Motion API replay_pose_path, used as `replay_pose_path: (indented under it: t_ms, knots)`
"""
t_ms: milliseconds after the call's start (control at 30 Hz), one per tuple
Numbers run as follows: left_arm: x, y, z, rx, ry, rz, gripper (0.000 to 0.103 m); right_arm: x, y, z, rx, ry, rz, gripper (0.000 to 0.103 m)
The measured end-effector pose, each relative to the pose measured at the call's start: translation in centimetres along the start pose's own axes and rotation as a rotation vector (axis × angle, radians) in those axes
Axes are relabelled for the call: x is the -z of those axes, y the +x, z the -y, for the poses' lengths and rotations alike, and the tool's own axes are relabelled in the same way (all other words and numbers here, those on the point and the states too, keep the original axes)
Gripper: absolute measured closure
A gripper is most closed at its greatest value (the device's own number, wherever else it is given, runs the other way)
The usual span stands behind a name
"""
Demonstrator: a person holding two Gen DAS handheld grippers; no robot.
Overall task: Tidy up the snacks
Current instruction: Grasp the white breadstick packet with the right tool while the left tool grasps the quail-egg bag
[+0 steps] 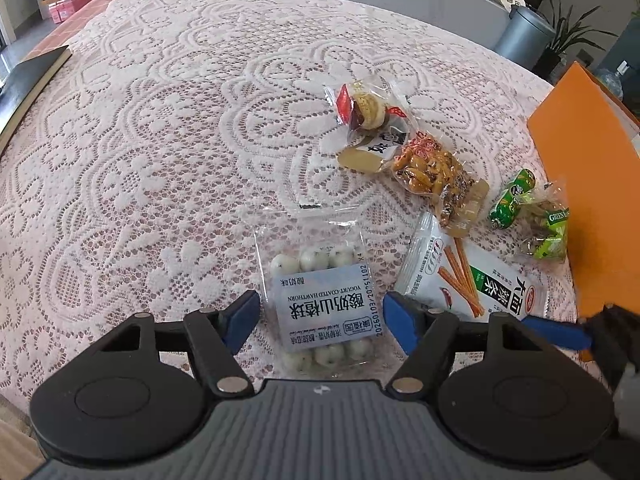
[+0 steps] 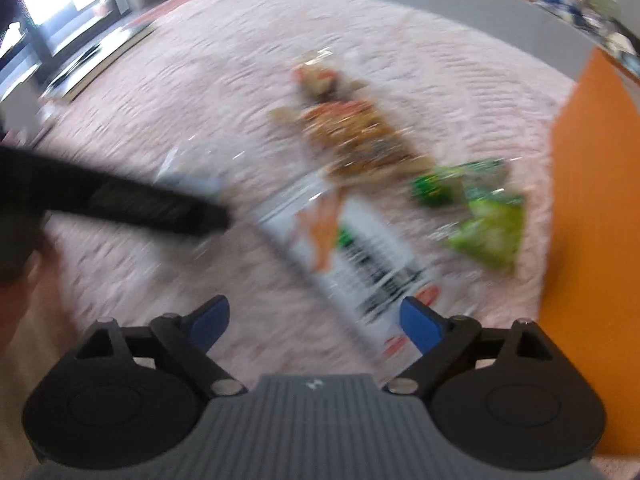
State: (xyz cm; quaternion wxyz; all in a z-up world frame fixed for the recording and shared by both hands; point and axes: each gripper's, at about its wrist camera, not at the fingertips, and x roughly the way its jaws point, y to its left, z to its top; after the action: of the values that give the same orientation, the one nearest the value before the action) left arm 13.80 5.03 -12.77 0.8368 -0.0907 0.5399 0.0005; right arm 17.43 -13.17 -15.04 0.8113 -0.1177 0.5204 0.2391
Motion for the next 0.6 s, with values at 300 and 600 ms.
replay_pose_path:
  t_ms: [300,600]
  knots:
    - [0.1,-0.2,0.1,0.015,0.025,-0.01,0.032,-0.5,-0.2,1.4,0.063,-0.042,0.056,0.022]
    - [0.1,-0.2,-0.1,0.028,0.019,-0.011,0.033,-2.2,1.9,3.4,0.033,-0.099,0.043,0.019]
